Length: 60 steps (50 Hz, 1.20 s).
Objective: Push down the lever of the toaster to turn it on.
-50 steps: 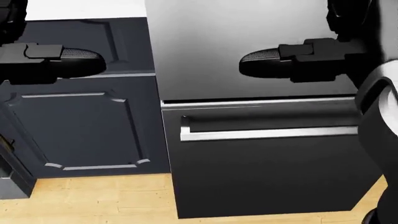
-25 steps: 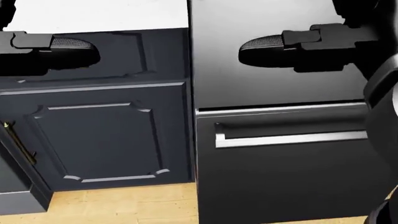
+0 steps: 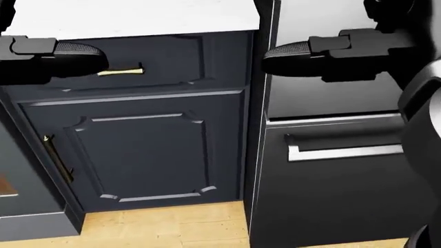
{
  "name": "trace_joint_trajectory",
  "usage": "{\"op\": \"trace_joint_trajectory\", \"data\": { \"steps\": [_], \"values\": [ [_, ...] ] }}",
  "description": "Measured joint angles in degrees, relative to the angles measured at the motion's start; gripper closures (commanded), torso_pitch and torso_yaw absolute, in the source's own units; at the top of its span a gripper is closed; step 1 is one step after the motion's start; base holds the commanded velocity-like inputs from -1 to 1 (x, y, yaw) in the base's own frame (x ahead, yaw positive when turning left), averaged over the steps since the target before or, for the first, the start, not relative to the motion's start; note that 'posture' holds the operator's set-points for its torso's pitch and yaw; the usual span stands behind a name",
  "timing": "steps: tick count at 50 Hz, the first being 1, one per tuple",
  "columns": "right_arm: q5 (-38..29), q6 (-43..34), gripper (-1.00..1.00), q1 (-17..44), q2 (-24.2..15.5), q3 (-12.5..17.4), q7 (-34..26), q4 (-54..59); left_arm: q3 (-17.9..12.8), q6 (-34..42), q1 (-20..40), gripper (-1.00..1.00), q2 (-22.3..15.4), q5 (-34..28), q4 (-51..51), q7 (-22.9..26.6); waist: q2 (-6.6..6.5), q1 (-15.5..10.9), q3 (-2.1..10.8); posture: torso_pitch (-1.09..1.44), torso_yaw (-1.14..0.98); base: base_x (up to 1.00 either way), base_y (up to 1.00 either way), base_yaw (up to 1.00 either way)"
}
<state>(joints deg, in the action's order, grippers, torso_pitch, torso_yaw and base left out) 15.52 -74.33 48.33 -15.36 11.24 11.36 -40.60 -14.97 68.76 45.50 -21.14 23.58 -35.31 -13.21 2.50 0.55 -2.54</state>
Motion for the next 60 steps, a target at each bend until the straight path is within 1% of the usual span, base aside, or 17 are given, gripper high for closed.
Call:
{"op": "trace_joint_trajectory", "data": {
  "steps": [2, 6, 10, 12, 16, 22, 25, 26, 29, 31, 35, 38, 42, 51, 53, 56, 60],
  "values": [
    [0.0, -0.2, -1.00, -0.4, -0.2, 0.4, 0.1, 0.2, 0.4, -0.2, -0.5, -1.00, 0.5, 0.1, 0.0, 0.1, -0.86, 0.7, -0.24, 0.00, 0.00, 0.00, 0.39, 0.00],
    [-0.4, -1.1, -1.00, -1.1, -0.2, 0.8, 0.5, 0.8, 1.3, 0.7, -0.9, -1.00, 0.7, 0.7, 0.6, 0.4, -0.39, 0.1, 0.71, 0.00, 0.00, 0.00, 0.34, 0.00],
    [-0.1, -0.5, -1.00, -0.3, -0.3, 0.8, 0.4, -0.3, 0.5, 0.2, -0.2, -1.00, 0.4, 0.7, -0.5, 0.3, -4.43, 0.2, -0.21, 0.00, 0.00, 0.00, 0.26, 0.00],
    [0.1, -0.3, -1.00, 0.0, 0.0, 0.6, 0.4, -0.3, -0.1, 0.0, 0.0, -1.00, -0.1, 0.7, -0.5, 0.2, -6.31, -0.1, 0.23, 0.00, 0.00, 0.00, 0.26, 0.00],
    [1.1, -0.5, -1.00, -1.2, 0.5, -1.0, -0.1, 0.8, -1.1, 0.6, -1.0, -1.00, -0.3, 0.0, 0.9, -0.6, -5.13, -0.8, -0.09, 0.00, 0.00, 0.00, 0.26, 0.00],
    [0.9, 0.1, -1.00, -0.3, 0.1, 0.0, 0.2, -0.2, -0.1, 0.3, -0.2, -1.00, 0.0, 0.5, -0.2, -0.5, -1.91, -0.2, -0.08, 0.00, 0.00, 0.00, 0.27, 0.00],
    [0.9, 0.2, -1.00, -0.3, 0.0, 0.1, 0.2, -0.3, -0.2, 0.2, 0.1, -1.00, -0.2, 0.8, -0.3, -0.5, 0.57, -0.1, 0.26, 0.00, 0.00, 0.00, 0.27, 0.00],
    [1.0, 0.2, -1.00, -0.7, -0.2, 0.3, 0.2, -0.3, 0.0, 0.1, -0.1, -1.00, 0.2, 0.8, -0.5, -0.5, -0.08, 0.4, 0.17, 0.00, 0.00, 0.00, 0.27, 0.00],
    [0.6, -0.3, -1.00, -1.7, -0.2, 0.9, 0.5, 0.6, 0.8, 1.0, -0.7, -1.00, 0.4, 1.5, -0.1, -0.2, 0.39, 0.3, 0.44, 0.00, 0.00, 0.00, 0.28, 0.00],
    [0.4, -0.3, -1.00, -1.3, -0.1, 0.6, 0.7, 0.8, 0.5, 1.4, -0.5, -1.00, 0.2, 1.7, -0.1, -0.3, -0.26, -0.1, 0.68, 0.00, 0.00, 0.00, 0.28, 0.00],
    [0.8, -0.1, -1.00, -0.5, -0.1, 0.5, 0.7, -0.1, 0.2, 0.5, 0.1, -1.00, -0.1, 1.6, -0.7, -0.4, -3.65, -0.1, -0.06, 0.00, 0.00, 0.00, 0.28, 0.00],
    [0.8, 0.2, -1.00, -0.2, 0.1, 0.4, 0.7, 0.5, 0.3, 0.0, 0.2, -1.00, -0.3, 1.5, -0.2, -0.4, -6.70, -0.1, 0.31, 0.00, 0.00, 0.00, 0.27, 0.00],
    [1.8, -0.6, -1.00, -0.9, 0.6, -0.9, 0.3, 0.4, -0.5, 0.8, -1.0, -1.00, -0.3, 0.8, 0.6, -0.8, -5.39, -0.6, -0.30, 0.00, 0.00, 0.00, 0.28, 0.00],
    [1.7, 0.3, -1.00, -0.5, 0.2, 0.1, 0.5, -0.5, -0.4, 0.2, -0.2, -1.00, -0.3, 1.3, -0.3, -0.7, 0.49, -0.2, 0.10, 0.00, 0.00, 0.02, 0.28, 0.00],
    [1.7, 0.3, -1.00, -1.2, -0.1, 0.6, 0.5, 0.1, 0.3, -0.1, -0.8, -1.00, 0.3, 1.4, 0.0, -0.6, -0.33, 0.5, -0.26, 0.00, 0.00, 0.06, 0.27, 0.00],
    [1.3, -0.5, -1.00, -1.1, -0.1, 1.1, 0.9, 1.0, 1.3, 0.5, -0.9, -1.00, 0.4, 1.8, 0.9, -0.2, -0.24, 0.1, 0.19, 0.00, 0.00, 0.09, 0.19, 0.00],
    [1.5, 0.3, -1.00, -0.3, -0.3, 0.9, 1.0, 0.3, 0.7, 0.2, 0.1, -1.00, 0.1, 1.7, 0.1, -0.2, -4.21, 0.2, -0.64, 0.00, 0.00, 0.11, 0.06, 0.00]
  ]
}}
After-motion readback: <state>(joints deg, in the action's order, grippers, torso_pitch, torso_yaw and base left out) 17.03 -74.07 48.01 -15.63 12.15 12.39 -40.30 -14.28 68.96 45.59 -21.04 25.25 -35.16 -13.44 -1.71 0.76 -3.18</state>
